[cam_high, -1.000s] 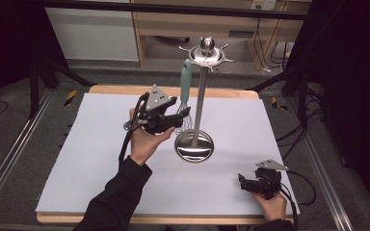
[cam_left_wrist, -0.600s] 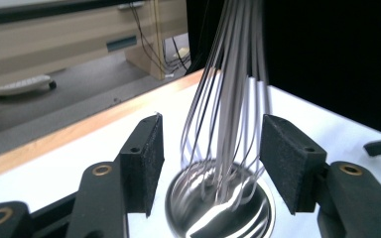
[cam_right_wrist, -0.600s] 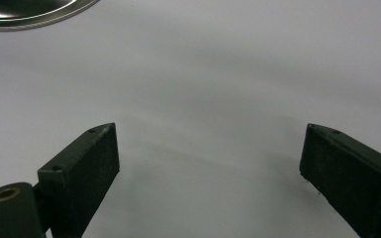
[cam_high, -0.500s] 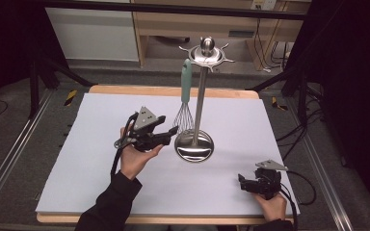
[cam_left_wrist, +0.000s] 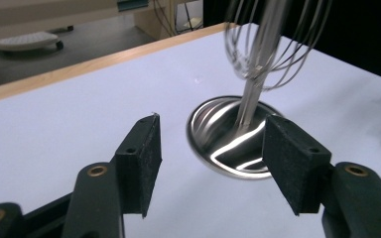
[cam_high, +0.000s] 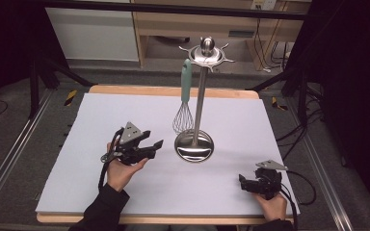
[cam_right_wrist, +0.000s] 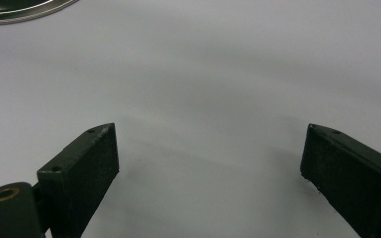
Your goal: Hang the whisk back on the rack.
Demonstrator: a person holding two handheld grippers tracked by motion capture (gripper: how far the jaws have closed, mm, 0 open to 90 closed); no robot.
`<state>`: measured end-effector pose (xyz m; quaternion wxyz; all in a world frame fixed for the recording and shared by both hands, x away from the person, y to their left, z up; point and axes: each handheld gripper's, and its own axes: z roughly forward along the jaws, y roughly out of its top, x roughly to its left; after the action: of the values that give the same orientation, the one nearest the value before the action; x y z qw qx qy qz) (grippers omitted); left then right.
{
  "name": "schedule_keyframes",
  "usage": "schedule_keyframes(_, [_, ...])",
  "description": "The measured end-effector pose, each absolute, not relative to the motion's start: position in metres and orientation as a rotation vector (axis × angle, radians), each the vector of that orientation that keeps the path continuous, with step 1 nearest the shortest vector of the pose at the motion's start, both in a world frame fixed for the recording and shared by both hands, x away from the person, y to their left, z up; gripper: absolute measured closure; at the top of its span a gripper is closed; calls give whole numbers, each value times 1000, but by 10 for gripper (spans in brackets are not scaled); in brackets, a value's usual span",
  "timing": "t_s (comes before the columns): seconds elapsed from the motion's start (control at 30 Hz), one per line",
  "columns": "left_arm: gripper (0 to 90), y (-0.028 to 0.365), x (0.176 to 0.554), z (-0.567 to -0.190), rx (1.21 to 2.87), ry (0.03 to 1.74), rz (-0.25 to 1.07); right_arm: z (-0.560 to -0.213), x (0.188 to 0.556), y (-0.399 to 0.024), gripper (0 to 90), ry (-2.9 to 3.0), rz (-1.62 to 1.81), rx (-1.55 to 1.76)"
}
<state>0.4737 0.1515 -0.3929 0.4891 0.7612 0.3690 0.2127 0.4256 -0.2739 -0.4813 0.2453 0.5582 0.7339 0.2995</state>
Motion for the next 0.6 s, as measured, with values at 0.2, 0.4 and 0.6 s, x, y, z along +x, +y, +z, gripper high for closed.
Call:
schedule_keyframes(0.2, [392,172,469,-411,1880,948,522,-482,425,-273,87,2001,813,1528])
schedule_keyframes(0.4, [377,191,466,-419,1894,992,536,-482,424,-275,87,1999,804,1528])
schedule_keyframes(0.6, [357,213,462,-431,1902,1045,547,-483,425,-277,86,2000,788,1536])
